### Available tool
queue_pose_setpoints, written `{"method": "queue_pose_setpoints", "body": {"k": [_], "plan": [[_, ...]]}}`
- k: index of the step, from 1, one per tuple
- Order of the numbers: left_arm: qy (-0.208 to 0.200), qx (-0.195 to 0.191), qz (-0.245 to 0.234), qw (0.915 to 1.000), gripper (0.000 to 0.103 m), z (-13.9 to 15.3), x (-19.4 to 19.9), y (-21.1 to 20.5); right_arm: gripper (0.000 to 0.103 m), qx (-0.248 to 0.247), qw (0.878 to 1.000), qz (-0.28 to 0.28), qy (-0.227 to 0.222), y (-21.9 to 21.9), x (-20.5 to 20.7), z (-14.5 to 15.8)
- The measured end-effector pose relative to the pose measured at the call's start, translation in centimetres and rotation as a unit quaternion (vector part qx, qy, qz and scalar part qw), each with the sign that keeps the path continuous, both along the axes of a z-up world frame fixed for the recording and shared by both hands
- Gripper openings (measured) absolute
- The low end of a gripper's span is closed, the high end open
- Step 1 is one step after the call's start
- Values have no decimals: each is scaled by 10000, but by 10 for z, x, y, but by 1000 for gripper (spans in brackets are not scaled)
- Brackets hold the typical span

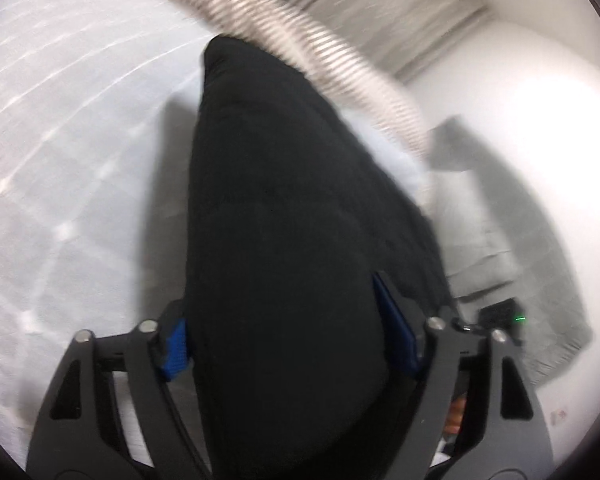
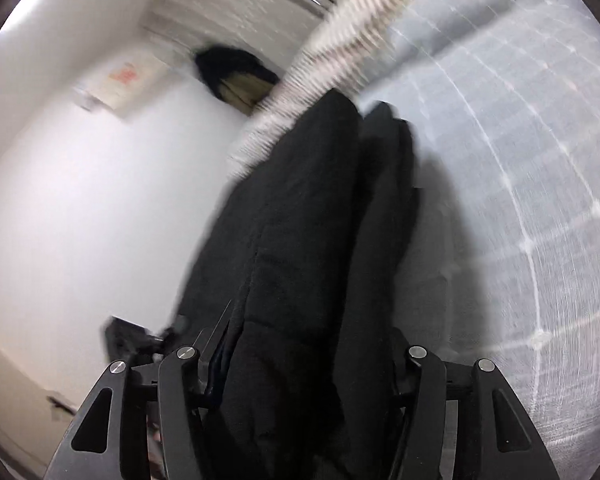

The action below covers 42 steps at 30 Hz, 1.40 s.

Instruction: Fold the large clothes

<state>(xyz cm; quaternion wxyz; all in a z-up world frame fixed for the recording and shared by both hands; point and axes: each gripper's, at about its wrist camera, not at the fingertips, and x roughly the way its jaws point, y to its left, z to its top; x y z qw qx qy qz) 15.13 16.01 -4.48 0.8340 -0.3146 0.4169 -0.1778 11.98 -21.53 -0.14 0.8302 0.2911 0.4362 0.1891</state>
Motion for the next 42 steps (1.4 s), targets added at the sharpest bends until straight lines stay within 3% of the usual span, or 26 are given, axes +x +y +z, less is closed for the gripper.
{"method": "queue_pose_setpoints", "body": {"k": [2, 5, 8, 11, 15, 22, 28, 33, 42], "plan": [[279, 82, 113, 9995, 83, -18, 4, 9, 68, -329, 9988, 32, 358, 6, 2, -19], [237, 123, 246, 9993, 86, -3, 0, 8, 70, -320, 9989, 9, 353, 1, -2, -17], [-30, 864, 108, 9962, 95, 18, -10, -10, 70, -367, 9989, 25, 276, -3, -10, -4], [-211, 1638, -80, 9862, 96, 33, -23, -29, 73, -629, 9978, -127, 175, -12, -26, 9], [-194, 2171, 41, 9759, 97, 41, -42, -31, 75, -1083, 9935, -363, -14, -21, -56, 26], [399, 2049, 449, 9769, 100, 46, -78, -33, 76, -1813, 9794, -879, -92, -31, -94, 54], [440, 2683, 617, 9603, 101, 56, -114, -55, 76, -2445, 9645, -990, 162, -22, -136, 71], [427, 2881, 520, 9552, 102, 53, -131, -75, 84, -3036, 9491, -832, -64, 8, -155, 76], [355, 3393, 92, 9400, 102, 39, -141, -117, 85, -4000, 9155, -394, -159, 58, -167, 60]]}}
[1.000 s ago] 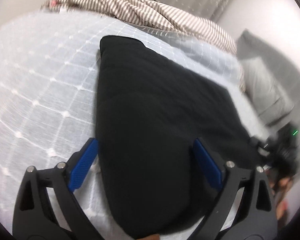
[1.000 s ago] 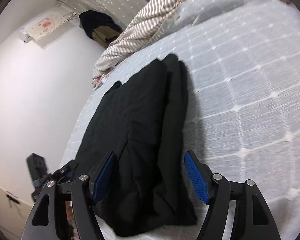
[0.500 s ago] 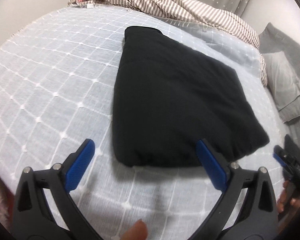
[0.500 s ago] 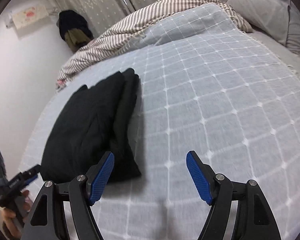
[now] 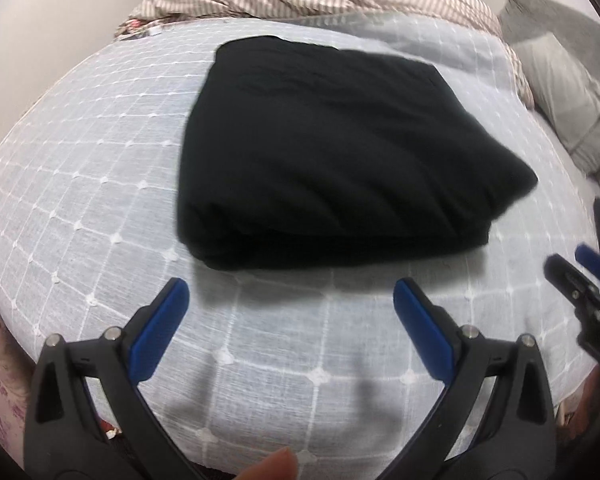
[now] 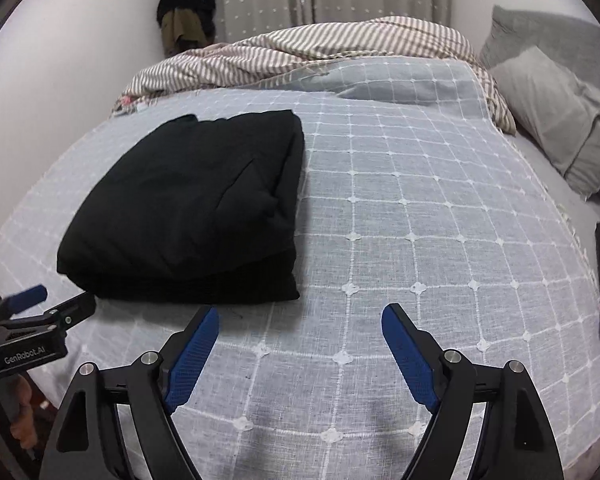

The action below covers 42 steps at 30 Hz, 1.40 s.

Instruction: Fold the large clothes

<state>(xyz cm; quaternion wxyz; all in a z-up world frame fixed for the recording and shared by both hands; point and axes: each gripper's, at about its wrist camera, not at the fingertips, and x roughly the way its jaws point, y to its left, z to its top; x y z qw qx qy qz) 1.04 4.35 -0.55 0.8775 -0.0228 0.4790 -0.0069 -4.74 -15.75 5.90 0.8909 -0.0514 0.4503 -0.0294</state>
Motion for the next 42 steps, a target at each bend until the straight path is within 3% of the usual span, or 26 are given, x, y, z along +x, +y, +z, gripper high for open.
{"method": "queue_pose_setpoints", "body": {"k": [10, 42], "plan": [[-47, 176, 22, 9998, 102, -4, -3, -8, 85, -184, 9997, 131, 43, 10, 5, -11], [-47, 144, 9, 9999, 102, -3, -5, -10, 85, -173, 9998, 112, 82, 7, 7, -14]]}}
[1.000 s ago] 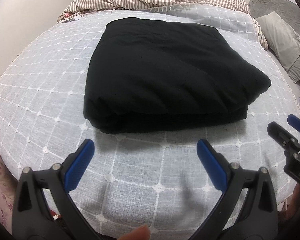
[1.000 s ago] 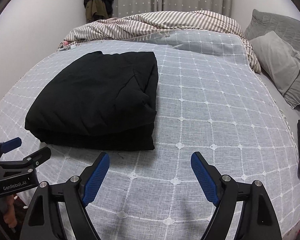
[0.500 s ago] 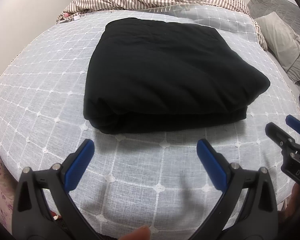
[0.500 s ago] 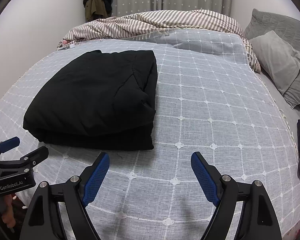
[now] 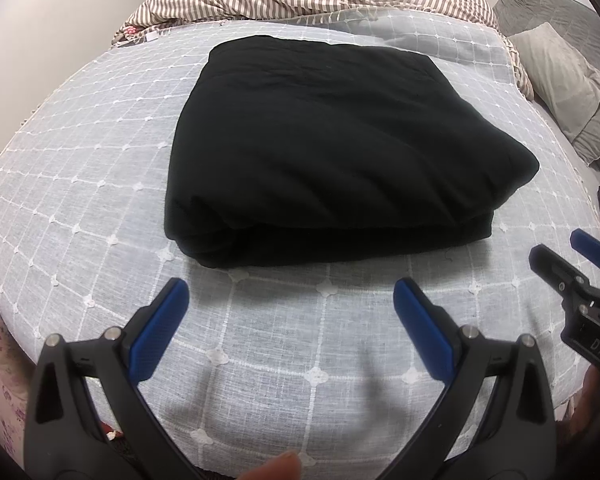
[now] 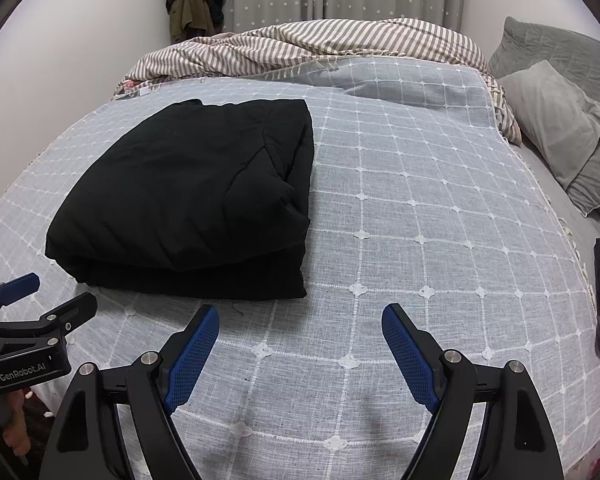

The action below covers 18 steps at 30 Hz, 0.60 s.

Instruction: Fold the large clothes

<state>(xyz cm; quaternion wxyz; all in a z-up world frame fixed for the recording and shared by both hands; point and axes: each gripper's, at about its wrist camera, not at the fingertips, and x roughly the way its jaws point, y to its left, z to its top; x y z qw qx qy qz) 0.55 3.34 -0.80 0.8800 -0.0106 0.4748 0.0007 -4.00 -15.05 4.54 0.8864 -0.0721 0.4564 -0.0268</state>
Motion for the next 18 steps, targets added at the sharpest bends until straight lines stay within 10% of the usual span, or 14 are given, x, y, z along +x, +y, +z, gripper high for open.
{"method": "queue_pose_setpoints", "body": {"k": [18], "plan": [[18, 1, -15, 10000, 102, 0, 0, -1, 85, -16, 10000, 15, 33, 0, 0, -2]]}}
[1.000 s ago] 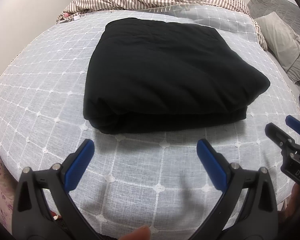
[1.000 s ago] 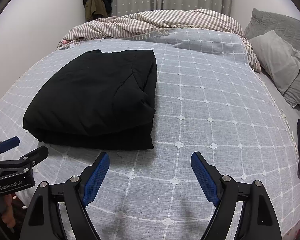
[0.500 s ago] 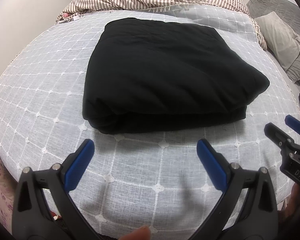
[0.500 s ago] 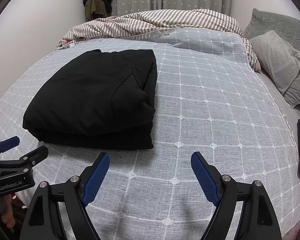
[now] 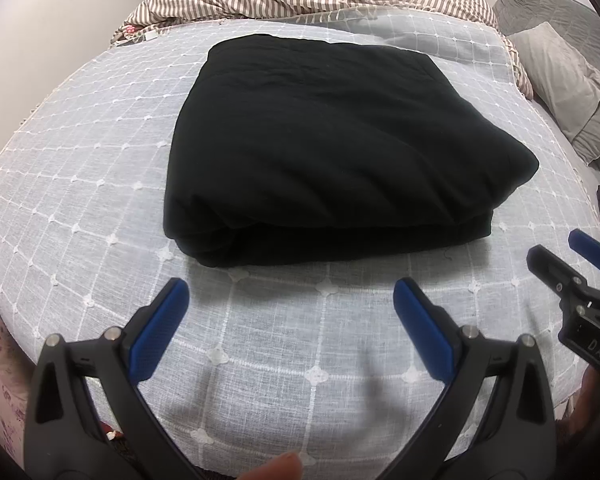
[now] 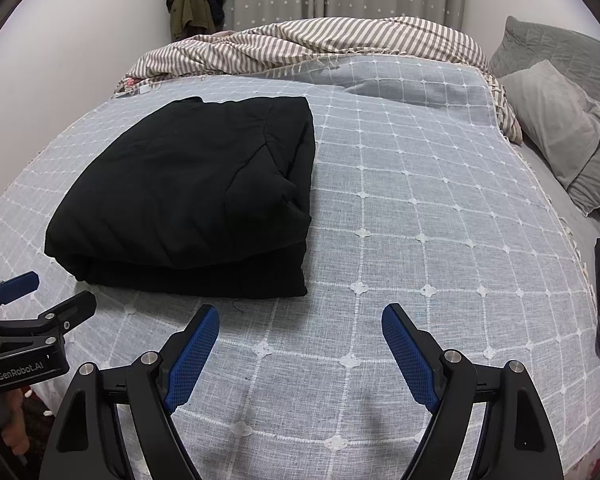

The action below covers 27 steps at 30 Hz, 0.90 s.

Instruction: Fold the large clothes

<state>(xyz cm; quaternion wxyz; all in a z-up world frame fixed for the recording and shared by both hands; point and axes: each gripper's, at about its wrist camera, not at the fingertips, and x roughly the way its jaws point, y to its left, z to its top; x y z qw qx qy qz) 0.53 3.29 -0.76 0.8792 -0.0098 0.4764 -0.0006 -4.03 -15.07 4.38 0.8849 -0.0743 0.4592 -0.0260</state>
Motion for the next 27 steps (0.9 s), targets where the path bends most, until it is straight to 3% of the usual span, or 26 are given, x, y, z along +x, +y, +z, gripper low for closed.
{"method": "queue_pose_setpoints", "body": {"k": [27], "plan": [[-10, -26, 0, 10000, 102, 0, 2, 4, 85, -28, 10000, 22, 7, 1, 0, 0]]}}
